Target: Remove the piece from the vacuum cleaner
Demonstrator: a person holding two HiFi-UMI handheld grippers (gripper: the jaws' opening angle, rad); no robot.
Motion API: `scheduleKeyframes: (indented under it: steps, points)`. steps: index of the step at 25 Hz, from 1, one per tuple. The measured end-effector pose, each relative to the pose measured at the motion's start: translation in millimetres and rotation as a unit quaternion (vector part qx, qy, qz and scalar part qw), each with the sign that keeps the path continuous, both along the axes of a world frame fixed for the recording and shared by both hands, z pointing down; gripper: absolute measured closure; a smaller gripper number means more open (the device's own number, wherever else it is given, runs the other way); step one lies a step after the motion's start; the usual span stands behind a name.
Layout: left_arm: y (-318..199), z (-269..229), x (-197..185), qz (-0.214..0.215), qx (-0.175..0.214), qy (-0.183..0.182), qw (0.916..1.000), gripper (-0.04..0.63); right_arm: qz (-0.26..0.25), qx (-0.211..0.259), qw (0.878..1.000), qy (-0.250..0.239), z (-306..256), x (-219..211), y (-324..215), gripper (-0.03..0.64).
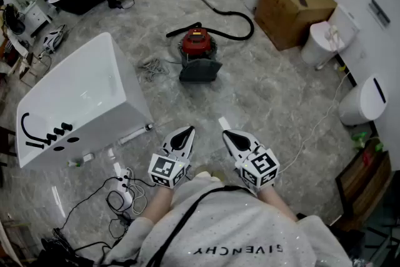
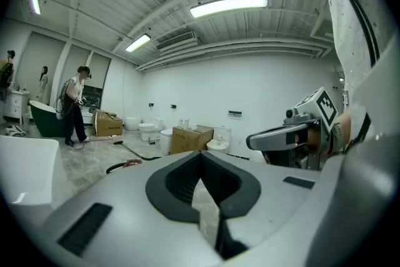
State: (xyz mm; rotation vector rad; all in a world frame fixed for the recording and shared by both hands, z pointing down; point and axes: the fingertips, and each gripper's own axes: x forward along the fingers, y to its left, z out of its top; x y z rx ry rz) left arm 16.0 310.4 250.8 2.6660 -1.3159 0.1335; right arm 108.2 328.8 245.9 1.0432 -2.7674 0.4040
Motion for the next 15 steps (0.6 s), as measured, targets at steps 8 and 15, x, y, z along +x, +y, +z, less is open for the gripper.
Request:
scheduleKeyframes:
  steps: [8, 15]
  points:
    - [10, -7, 21, 0.01, 0.01, -0.019, 0.9997, 0.578, -0.001, 0.016, 1.0, 0.008, -5, 12, 9, 0.601]
    - [27, -6, 26, 0.002, 0.019, -0.035, 0.9992, 0.578, 0.003, 0.012, 1.0, -0.005, 3, 22, 29, 0.601]
